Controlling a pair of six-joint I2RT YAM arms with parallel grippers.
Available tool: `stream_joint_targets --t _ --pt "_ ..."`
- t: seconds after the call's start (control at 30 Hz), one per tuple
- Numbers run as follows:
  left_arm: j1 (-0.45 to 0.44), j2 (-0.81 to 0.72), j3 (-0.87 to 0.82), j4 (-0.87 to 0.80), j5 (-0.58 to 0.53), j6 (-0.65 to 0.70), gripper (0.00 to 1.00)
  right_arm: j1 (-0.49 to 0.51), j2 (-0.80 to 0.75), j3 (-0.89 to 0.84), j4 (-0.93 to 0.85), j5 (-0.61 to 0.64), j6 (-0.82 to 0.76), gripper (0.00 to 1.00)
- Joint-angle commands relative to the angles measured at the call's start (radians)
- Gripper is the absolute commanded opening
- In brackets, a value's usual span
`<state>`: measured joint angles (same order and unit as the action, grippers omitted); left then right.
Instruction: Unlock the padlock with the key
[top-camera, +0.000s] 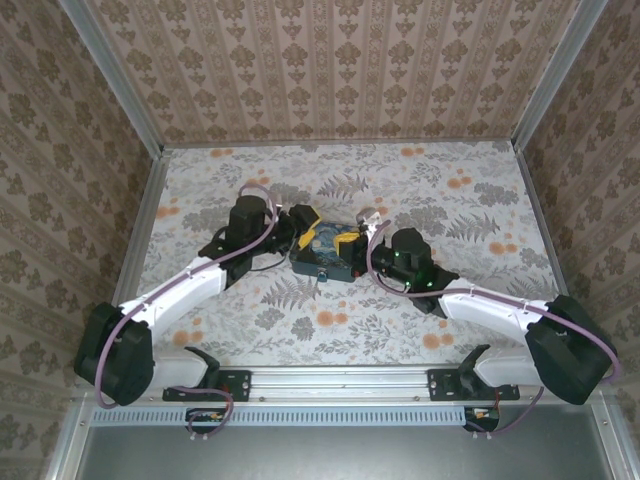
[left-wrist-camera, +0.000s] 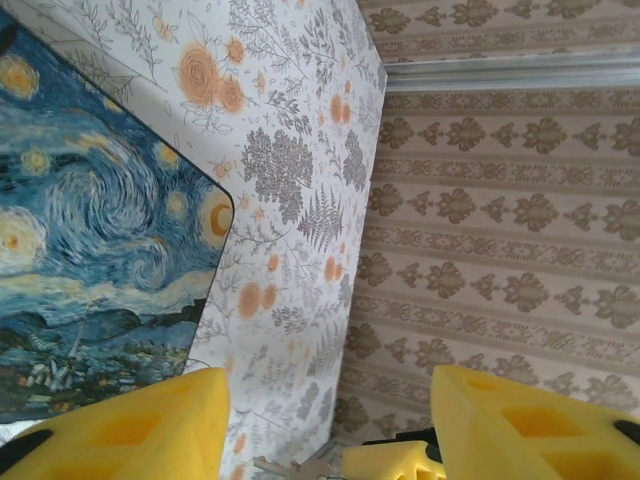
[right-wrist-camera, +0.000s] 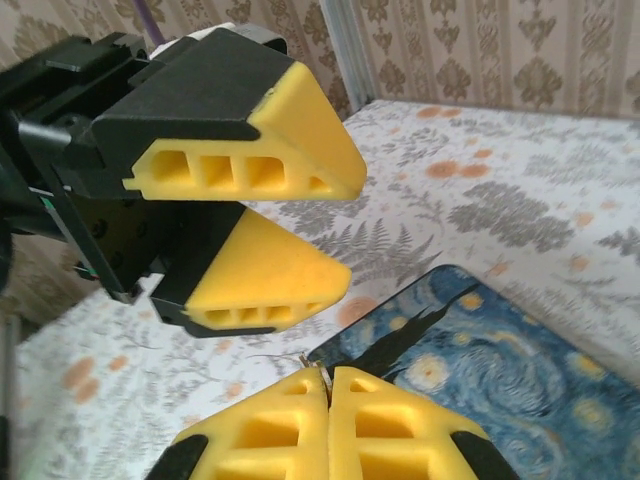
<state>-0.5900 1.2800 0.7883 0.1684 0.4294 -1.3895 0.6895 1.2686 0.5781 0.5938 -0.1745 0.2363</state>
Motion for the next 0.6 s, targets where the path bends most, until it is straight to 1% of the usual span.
stream_joint_targets --t 0.0,0.2,0.37,0.57 --pt "-0.017 0.003 0.01 0.041 -0.04 -0.096 0.53 0.019 -0.028 0.025 0.009 0.095 -0.13 0.0" --pt "-0.044 0.024 0.022 0.063 -0.049 -0.124 0.49 0.05 -0.021 0.039 0.019 0.134 -0.189 0.0" --pt "-0.061 0.049 0.031 0.072 -0.05 -0.137 0.45 0.059 -0.005 0.048 0.033 0.136 -0.197 0.0" --pt "-0.07 0.07 0.028 0.099 -0.049 -0.149 0.38 0.064 0.013 0.055 0.032 0.13 -0.198 0.0"
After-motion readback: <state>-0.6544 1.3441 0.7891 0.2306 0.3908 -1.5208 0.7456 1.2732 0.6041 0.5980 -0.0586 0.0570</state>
